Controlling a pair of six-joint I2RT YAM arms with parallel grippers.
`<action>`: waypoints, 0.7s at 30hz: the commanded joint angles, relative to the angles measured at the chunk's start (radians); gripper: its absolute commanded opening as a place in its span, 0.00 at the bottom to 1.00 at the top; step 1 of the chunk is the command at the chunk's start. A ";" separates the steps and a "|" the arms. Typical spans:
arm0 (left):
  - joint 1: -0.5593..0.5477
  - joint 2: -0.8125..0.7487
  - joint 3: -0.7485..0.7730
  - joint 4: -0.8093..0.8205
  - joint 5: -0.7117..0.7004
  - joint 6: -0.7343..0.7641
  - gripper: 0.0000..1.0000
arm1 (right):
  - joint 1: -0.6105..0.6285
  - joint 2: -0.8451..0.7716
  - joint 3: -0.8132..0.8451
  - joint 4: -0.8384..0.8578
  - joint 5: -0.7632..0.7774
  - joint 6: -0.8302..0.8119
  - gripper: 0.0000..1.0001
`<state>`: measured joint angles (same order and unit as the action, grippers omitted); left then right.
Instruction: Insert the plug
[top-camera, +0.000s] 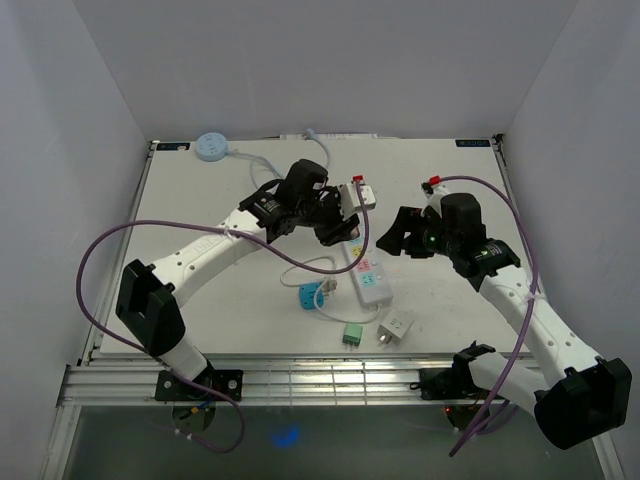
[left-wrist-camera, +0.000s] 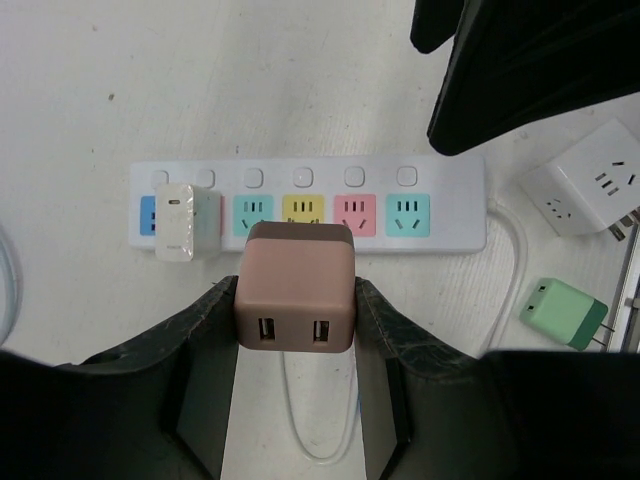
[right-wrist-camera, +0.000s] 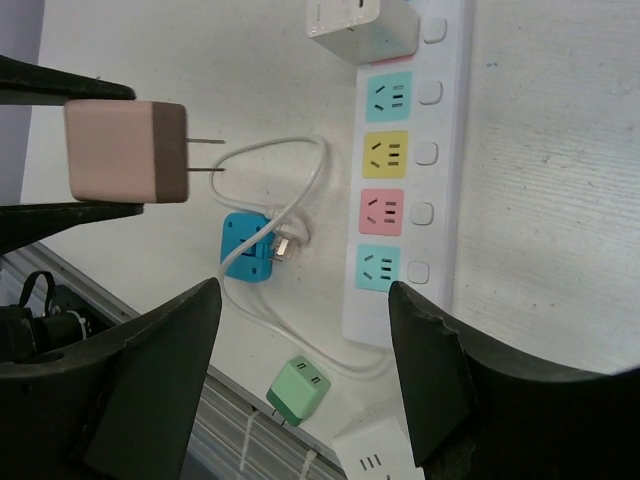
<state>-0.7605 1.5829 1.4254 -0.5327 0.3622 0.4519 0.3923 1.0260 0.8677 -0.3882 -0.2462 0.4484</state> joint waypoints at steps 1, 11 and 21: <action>0.001 0.026 0.041 -0.112 0.089 0.056 0.00 | -0.007 0.003 0.016 0.075 -0.112 -0.042 0.73; 0.000 -0.098 -0.117 0.022 0.179 0.100 0.00 | -0.007 -0.032 -0.055 0.150 -0.243 -0.054 0.75; 0.000 -0.214 -0.195 0.056 0.208 0.148 0.00 | -0.007 -0.038 -0.070 0.198 -0.389 -0.004 0.82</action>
<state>-0.7612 1.4372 1.2602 -0.5175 0.5236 0.5659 0.3862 1.0069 0.8051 -0.2611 -0.5468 0.4236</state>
